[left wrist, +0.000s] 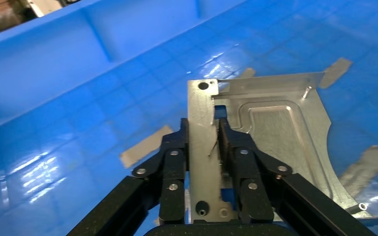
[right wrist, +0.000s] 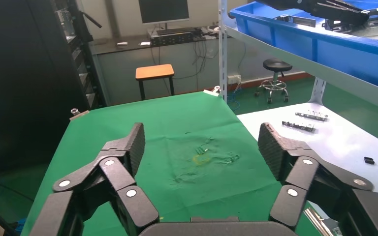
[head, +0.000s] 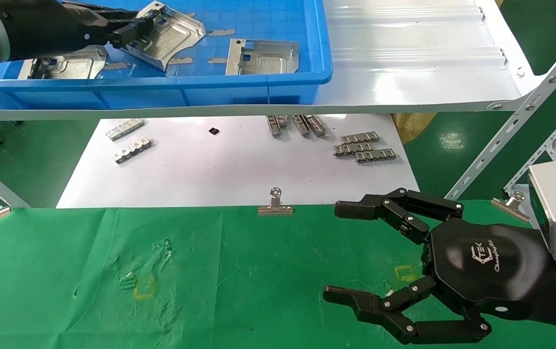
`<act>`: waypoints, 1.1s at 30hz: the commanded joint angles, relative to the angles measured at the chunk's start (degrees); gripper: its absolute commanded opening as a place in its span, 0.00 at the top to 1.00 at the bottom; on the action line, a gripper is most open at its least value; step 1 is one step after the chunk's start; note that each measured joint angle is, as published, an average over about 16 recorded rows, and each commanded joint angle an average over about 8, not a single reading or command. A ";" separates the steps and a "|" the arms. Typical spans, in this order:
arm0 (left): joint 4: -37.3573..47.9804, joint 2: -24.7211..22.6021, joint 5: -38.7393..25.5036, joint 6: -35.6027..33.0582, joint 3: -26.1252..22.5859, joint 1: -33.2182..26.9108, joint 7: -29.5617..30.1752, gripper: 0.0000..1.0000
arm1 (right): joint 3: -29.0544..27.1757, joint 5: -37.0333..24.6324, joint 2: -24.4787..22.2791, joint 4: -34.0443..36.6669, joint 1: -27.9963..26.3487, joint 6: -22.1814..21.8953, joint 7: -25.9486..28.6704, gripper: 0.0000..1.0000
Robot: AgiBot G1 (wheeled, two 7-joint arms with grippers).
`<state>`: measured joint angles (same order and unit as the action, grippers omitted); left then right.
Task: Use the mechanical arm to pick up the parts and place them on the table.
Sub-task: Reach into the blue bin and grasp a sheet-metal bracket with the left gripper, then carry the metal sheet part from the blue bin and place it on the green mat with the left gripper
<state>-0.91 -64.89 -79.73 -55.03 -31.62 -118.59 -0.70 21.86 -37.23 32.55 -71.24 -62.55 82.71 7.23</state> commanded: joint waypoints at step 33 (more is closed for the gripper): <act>-16.19 10.35 13.19 -37.11 3.80 6.46 -12.43 1.00 | 0.00 0.00 0.00 0.00 0.00 0.00 0.00 0.00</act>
<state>-18.86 -53.62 -65.31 -91.57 -28.60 -111.15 -12.26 21.86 -37.22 32.55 -71.24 -62.55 82.70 7.23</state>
